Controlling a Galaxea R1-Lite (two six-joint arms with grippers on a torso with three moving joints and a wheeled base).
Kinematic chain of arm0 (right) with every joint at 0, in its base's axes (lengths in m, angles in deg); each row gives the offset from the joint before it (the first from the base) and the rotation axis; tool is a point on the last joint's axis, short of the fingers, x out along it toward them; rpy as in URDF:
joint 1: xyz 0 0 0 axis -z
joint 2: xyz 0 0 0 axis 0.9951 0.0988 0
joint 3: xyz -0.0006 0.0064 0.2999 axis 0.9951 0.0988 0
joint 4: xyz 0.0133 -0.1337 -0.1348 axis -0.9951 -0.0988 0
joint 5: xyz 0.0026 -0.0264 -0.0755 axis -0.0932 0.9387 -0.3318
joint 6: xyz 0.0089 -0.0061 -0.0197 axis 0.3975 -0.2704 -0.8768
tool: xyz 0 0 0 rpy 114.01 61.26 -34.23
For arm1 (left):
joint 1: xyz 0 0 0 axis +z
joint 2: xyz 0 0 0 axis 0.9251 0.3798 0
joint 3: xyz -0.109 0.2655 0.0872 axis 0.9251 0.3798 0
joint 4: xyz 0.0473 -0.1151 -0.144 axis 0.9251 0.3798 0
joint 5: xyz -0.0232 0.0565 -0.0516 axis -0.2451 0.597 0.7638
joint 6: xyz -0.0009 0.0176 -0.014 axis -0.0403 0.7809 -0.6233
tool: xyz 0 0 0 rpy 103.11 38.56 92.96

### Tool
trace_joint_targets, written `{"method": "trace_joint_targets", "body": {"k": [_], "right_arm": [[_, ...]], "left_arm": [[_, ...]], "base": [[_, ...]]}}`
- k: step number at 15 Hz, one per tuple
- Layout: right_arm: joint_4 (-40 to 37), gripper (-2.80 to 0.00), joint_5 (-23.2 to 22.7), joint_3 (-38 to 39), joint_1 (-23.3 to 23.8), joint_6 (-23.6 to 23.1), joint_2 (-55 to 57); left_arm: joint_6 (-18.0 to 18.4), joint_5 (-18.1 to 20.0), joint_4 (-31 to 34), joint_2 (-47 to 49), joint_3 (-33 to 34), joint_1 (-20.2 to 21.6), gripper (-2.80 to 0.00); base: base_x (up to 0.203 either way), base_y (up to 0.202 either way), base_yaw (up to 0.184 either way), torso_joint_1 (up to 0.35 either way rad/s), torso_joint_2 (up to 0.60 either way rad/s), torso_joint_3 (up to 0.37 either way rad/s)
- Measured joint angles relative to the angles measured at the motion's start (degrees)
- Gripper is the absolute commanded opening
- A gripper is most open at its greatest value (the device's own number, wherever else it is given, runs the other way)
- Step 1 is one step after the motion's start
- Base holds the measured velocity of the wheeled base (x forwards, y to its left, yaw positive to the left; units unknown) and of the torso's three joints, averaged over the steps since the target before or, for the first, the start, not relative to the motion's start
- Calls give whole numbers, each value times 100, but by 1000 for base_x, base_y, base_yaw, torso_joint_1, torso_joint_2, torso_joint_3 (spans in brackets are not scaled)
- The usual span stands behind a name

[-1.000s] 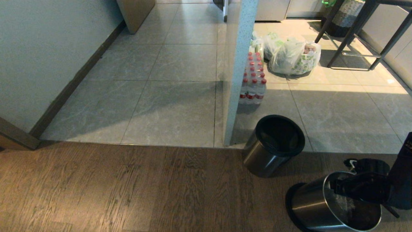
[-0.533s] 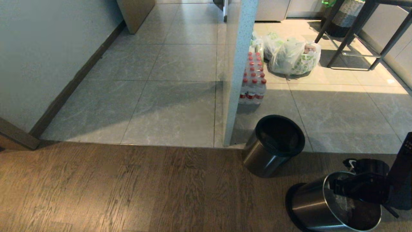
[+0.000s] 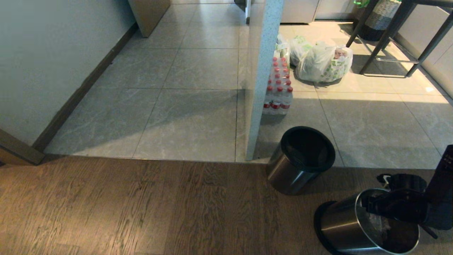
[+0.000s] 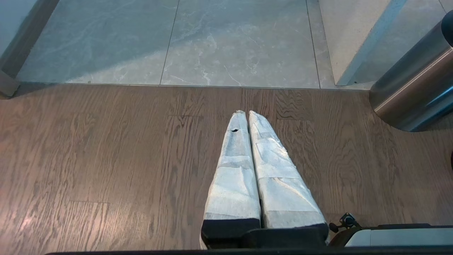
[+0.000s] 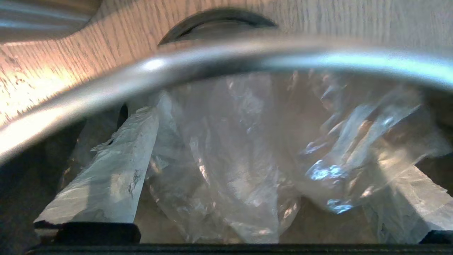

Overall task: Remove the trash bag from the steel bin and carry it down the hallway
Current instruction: Pick up the trash bag

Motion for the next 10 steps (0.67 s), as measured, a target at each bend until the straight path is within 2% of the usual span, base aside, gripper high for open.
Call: {"method": "trace_joint_targets", "body": {"k": [1,10], "right_arm": [[29,-280,-12,2,-9,3,-1],[37,-280,7,55,-107,-63,-17]], "left_arm": [[2,0,2,0,0,0,-280],[0,-2,0,0,2,0,-280]], "base": [[0,0,0,0,0,0],[0,0,0,0,0,0]]}}
